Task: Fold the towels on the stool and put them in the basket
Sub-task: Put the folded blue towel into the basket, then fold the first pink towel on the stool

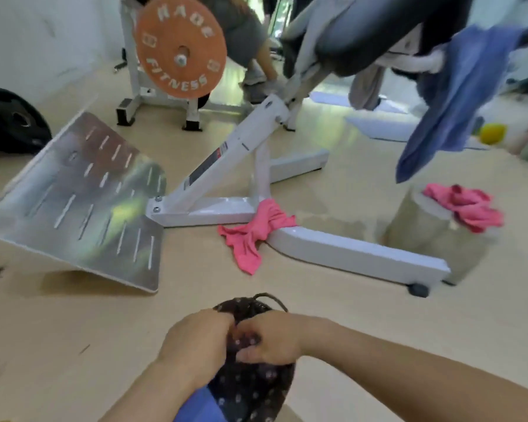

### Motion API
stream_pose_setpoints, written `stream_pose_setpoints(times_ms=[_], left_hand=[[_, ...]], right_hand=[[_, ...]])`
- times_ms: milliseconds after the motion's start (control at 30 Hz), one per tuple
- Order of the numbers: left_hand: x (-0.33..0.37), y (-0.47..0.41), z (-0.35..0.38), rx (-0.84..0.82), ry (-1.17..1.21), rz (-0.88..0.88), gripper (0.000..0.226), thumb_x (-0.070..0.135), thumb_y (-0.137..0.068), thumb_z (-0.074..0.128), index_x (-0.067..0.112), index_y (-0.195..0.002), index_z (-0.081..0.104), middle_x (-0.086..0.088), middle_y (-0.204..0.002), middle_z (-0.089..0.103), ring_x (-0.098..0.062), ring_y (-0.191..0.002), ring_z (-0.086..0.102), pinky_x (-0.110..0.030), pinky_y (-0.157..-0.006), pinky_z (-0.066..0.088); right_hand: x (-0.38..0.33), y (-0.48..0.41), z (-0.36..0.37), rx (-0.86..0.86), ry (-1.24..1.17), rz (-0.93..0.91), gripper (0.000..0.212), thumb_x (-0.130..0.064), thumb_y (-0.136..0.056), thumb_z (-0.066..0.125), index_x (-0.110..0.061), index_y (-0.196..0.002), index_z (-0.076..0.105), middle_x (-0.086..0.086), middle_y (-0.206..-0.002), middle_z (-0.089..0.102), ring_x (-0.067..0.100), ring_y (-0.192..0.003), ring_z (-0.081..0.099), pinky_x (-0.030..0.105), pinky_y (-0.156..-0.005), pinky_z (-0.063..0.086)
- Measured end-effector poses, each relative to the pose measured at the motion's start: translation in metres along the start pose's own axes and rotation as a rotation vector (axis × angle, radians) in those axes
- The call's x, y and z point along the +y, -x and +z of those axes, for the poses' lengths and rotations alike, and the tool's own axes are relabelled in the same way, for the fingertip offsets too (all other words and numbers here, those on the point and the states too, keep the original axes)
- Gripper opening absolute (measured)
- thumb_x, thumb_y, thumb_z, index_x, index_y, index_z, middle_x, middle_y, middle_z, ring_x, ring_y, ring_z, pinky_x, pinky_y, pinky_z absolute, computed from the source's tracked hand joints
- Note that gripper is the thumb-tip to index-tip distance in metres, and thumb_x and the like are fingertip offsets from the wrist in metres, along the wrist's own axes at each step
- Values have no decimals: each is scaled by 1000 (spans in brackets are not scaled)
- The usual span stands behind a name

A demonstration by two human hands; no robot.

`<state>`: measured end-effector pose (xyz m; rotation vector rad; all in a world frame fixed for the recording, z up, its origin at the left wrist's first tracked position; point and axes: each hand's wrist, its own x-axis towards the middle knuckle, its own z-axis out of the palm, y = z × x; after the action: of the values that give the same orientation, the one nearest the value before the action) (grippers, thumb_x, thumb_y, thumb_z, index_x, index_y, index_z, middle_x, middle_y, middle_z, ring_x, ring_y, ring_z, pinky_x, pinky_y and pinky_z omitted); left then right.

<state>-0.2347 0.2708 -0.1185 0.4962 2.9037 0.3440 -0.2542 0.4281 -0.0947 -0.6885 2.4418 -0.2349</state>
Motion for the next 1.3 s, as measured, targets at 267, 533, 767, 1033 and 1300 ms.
stream_pose_setpoints(times_ms=[267, 533, 767, 1033, 1300], left_hand=[[87, -65, -47, 121, 77, 210, 38, 30, -66, 75, 55, -67, 46, 17, -67, 28, -1, -67, 52, -5, -55, 33], [258, -202, -36, 121, 163, 273, 45, 15, -89, 47, 35, -128, 54, 16, -132, 55, -8, -123, 49, -24, -99, 38], [430, -364, -24, -13, -9, 401, 44, 13, -89, 46, 26, -130, 54, 5, -150, 35, -19, -134, 34, -28, -102, 36], [518, -462, 34, -155, -557, 532, 58, 9, -90, 47, 20, -145, 33, 0, -160, -11, -27, -147, -6, -49, -114, 19], [514, -449, 46, 91, 527, 310, 27, 16, -84, 54, 33, -96, 72, 8, -102, 70, -9, -98, 63, -31, -89, 50]], right_hand=[[112, 114, -78, 331, -25, 408, 38, -27, -93, 52, -20, -130, 55, 5, -127, 60, 26, -116, 54, 31, -93, 42], [328, 164, -76, 602, -312, 555, 66, -24, -87, 54, -25, -147, 26, 9, -139, 42, 30, -128, 40, 40, -103, 39], [519, 208, -110, 1015, -243, 784, 64, -13, -79, 58, -12, -139, 39, 19, -134, 42, 38, -123, 39, 41, -101, 36], [612, 171, -99, 826, 6, 818, 29, -27, -55, 82, -22, -80, 67, 3, -57, 61, 28, -51, 57, 25, -44, 25], [599, 195, -100, 1055, -633, 618, 23, -29, -91, 52, -18, -89, 71, 5, -86, 71, 27, -85, 62, 36, -68, 44]])
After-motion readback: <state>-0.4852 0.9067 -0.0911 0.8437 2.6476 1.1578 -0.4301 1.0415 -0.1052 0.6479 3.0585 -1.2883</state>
